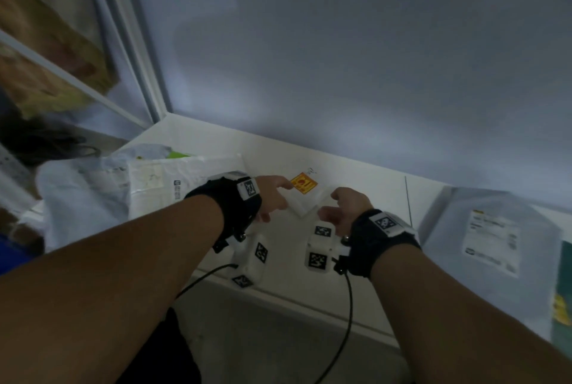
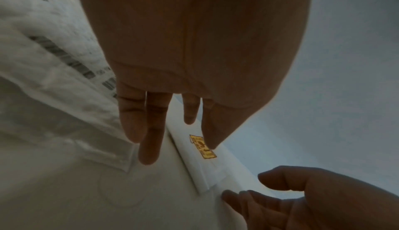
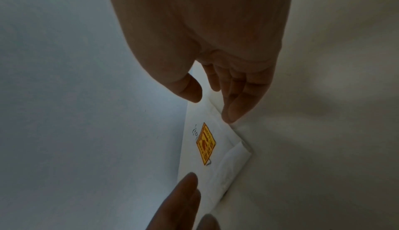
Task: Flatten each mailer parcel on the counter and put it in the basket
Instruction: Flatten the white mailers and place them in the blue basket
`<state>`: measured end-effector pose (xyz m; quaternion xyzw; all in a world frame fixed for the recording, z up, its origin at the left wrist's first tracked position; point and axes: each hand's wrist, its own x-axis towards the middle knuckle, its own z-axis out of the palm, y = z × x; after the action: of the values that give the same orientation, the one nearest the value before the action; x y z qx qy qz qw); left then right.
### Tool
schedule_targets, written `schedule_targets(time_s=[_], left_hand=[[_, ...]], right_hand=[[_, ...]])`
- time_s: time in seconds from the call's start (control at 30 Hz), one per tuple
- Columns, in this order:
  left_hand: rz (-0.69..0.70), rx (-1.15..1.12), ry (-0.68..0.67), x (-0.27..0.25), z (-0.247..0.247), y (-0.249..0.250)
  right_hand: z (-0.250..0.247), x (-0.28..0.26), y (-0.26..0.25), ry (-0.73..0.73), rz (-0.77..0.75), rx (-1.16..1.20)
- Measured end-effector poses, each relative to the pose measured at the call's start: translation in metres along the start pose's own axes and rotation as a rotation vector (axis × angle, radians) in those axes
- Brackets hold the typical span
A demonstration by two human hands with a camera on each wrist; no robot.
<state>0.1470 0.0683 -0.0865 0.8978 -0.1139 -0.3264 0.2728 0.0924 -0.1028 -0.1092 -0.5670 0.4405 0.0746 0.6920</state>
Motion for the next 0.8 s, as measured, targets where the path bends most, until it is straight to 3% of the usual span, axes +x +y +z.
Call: schedule_targets(time_s=[0.23,0.47,0.6,0.8], left_hand=[[-0.003,0.115,-0.014,0.013,0.018,-0.001],[0.079,0.325,-0.051,0.01,0.018,0.005],[0.125,0.437,0.102,-0.002,0.008,0.016],[0.287,0.557,0.159,-0.045,-0.015,0.052]], right_hand=[[0.007,0.007,0.012,-0.039,0.003,0.086],[0.014,0.003,0.014,-0.142,-0.01,0.008],[0.011,-0.016,0.007,-0.118,-0.063,-0.073],[-0.019,-0.069,-0.023,-0.153,-0.164,0.038]])
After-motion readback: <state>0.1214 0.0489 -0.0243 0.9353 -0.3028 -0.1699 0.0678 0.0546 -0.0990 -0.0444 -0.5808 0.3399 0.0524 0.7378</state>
